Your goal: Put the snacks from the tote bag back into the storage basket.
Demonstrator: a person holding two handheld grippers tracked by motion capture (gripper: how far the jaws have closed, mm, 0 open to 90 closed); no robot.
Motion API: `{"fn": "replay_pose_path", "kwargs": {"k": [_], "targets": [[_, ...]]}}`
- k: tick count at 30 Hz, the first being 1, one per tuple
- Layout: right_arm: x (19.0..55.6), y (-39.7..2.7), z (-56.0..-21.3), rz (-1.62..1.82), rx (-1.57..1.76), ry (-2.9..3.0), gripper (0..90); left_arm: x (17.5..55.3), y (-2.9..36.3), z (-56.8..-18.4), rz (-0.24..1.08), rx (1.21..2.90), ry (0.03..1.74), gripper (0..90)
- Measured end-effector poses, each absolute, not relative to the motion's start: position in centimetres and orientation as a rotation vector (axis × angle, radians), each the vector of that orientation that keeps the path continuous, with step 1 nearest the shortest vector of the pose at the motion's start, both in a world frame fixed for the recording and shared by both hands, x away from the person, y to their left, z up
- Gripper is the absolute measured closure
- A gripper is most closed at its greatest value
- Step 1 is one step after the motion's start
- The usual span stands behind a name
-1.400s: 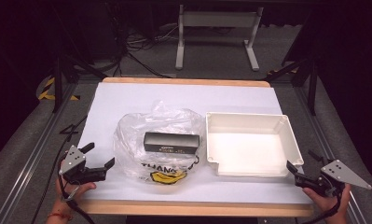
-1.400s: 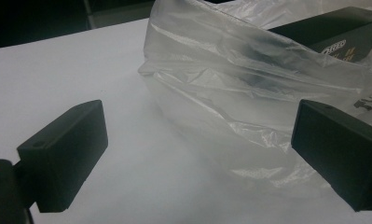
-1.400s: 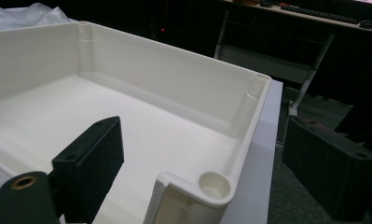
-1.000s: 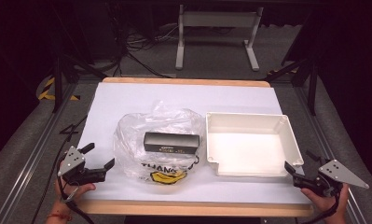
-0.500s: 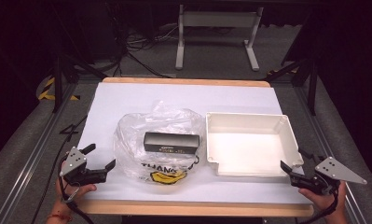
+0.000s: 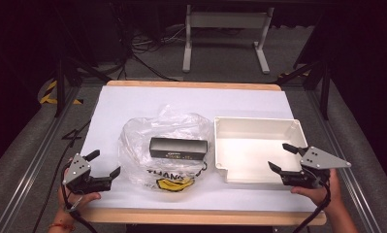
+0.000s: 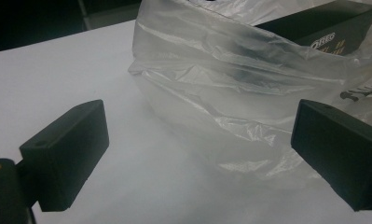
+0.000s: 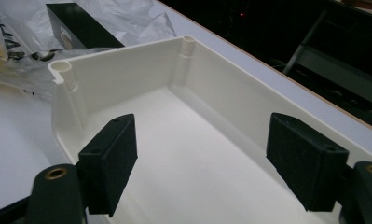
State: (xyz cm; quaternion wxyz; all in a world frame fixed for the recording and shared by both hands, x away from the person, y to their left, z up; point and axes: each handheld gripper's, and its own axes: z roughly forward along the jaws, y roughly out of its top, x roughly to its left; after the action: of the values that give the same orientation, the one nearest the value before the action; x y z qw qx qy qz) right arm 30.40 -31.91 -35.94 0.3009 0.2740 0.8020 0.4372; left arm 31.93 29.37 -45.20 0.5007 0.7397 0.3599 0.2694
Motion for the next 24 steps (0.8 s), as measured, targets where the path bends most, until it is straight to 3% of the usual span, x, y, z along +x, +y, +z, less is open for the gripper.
{"fn": "replay_pose_path", "kwargs": {"k": [14,24], "targets": [[34.5,-24.3,-34.8,1.126,0.532,2.287,25.2,31.6,28.9,-45.2,0.681,1.827,0.836,5.8],[36.8,-21.2,-34.3,1.163,0.465,2.36,26.4,31.6,28.7,-45.3,0.678,1.845,0.83,6.3]]}}
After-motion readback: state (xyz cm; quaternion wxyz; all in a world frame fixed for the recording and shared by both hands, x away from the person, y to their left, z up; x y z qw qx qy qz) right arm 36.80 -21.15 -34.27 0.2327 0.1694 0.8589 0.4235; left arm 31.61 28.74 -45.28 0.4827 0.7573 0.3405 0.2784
